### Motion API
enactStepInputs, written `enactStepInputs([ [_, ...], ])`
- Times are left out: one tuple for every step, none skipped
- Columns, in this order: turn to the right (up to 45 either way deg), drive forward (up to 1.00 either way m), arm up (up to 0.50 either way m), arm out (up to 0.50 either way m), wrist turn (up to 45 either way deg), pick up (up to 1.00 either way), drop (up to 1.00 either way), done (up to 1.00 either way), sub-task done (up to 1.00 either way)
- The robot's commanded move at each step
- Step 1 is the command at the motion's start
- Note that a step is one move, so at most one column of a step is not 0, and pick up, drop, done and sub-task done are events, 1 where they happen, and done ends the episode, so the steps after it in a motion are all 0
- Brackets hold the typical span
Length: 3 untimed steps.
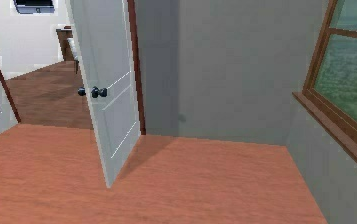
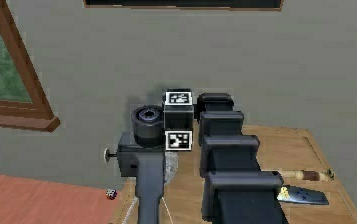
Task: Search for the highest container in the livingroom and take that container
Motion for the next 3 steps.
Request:
enactStepInputs([
  [0.0,0.0,0.0,0.0,45.0,0.0,0.0,0.0,0.0],
  [0.0,0.0,0.0,0.0,45.0,0.0,0.0,0.0,0.0],
  [0.0,0.0,0.0,0.0,45.0,0.0,0.0,0.0,0.0],
])
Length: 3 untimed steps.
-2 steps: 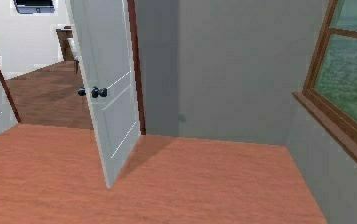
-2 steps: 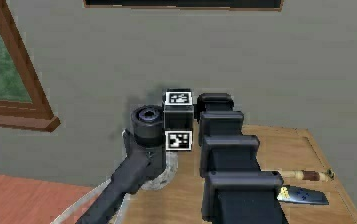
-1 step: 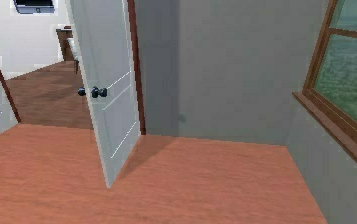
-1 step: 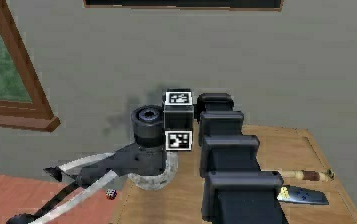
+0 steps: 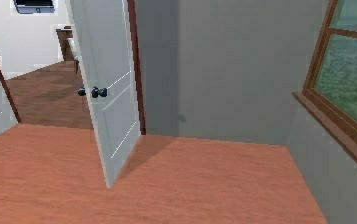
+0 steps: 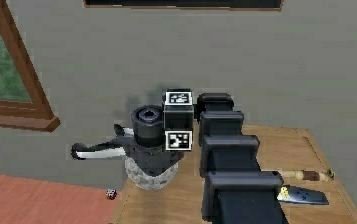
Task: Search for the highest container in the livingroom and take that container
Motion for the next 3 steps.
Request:
enactStepInputs([
  [0.0,0.0,0.0,0.0,33.0,0.0,0.0,0.0,0.0],
  [0.0,0.0,-0.22,0.0,0.0,0.0,0.0,0.0,0.0],
  [0.0,0.0,0.0,0.0,0.0,1.0,0.0,0.0,0.0],
])
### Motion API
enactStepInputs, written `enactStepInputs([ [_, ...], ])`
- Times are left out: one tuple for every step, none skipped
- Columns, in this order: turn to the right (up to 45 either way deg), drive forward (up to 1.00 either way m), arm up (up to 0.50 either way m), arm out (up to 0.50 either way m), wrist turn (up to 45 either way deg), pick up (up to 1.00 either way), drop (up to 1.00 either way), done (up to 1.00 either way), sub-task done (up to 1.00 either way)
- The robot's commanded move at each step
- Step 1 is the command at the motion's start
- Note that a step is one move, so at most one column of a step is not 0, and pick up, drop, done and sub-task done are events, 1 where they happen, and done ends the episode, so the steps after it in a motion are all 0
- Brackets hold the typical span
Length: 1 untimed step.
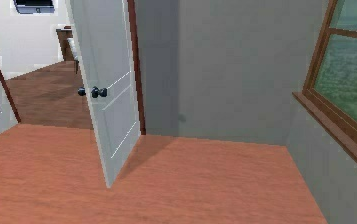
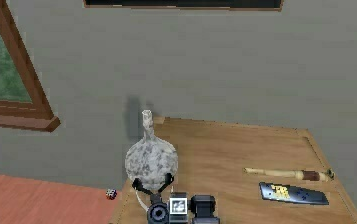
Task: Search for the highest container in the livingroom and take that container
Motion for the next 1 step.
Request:
enactStepInputs([
  [0.0,0.0,0.1,0.0,0.0,0.0,0.0,0.0,0.0],
])
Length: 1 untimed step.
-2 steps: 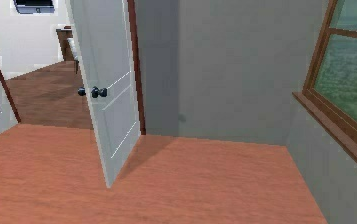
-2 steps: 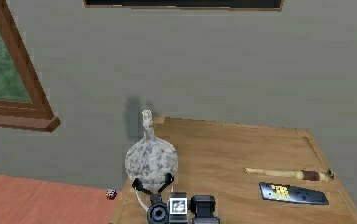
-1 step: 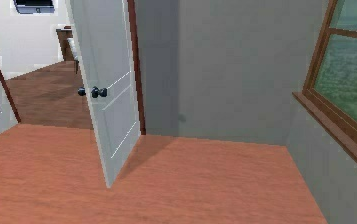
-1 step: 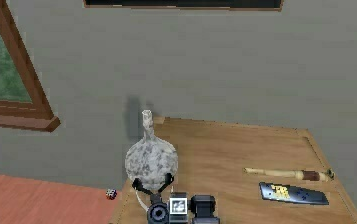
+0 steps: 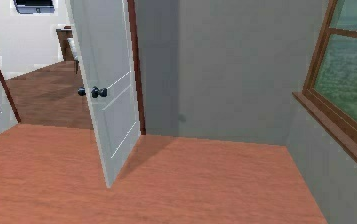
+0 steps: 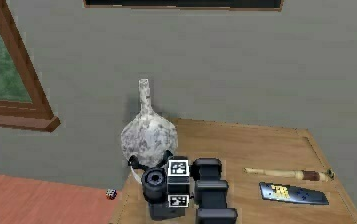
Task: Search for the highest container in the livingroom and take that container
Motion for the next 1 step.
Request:
enactStepInputs([
  [0.0,0.0,0.0,0.0,0.0,0.0,0.0,1.0,0.0],
])
